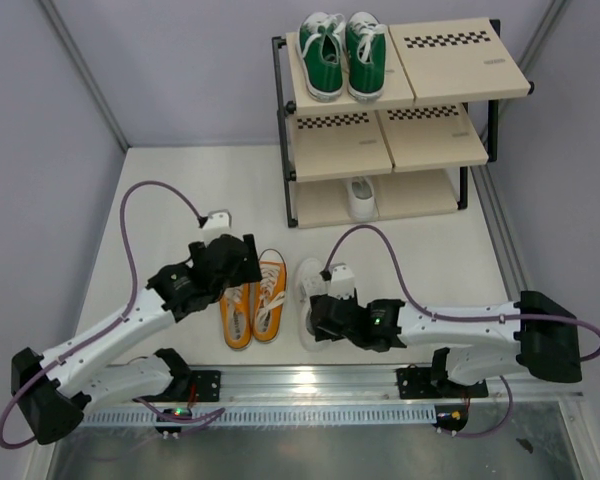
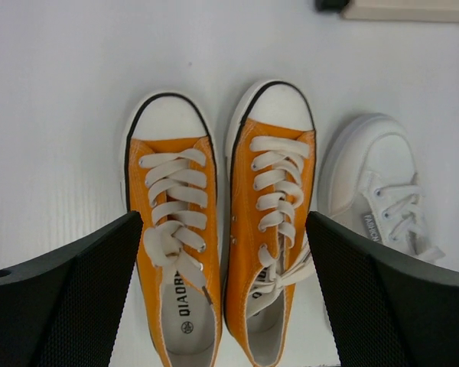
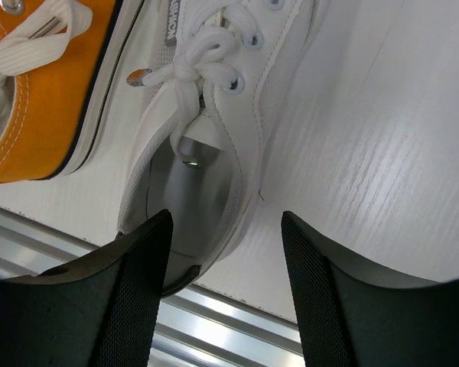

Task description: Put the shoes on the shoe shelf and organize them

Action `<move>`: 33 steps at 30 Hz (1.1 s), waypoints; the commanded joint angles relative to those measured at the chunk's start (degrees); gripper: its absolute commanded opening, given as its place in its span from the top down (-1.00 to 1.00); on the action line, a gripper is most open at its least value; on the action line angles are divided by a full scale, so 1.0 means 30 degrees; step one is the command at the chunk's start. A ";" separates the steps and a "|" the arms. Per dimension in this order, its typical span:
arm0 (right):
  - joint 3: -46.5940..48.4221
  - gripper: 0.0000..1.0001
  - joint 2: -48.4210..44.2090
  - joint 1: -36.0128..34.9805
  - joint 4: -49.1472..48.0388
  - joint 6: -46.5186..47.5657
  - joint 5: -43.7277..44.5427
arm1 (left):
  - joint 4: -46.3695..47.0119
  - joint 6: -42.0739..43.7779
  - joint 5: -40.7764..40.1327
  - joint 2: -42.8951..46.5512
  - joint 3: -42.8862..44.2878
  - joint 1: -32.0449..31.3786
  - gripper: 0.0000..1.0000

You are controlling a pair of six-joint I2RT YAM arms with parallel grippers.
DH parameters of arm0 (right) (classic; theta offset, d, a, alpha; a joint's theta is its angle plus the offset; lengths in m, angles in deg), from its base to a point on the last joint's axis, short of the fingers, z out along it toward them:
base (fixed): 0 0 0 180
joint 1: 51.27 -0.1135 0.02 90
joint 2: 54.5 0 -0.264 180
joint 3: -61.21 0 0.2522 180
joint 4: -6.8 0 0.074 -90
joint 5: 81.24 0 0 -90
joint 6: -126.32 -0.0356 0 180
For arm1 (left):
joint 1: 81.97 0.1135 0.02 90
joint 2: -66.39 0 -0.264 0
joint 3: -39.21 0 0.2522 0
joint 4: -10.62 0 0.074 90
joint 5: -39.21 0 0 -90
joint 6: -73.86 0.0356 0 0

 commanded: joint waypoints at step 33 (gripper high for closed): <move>0.4604 0.95 0.2310 0.7988 -0.5925 0.6262 0.3235 | 0.3536 0.4135 0.0470 0.3066 -0.0803 0.1651 -0.85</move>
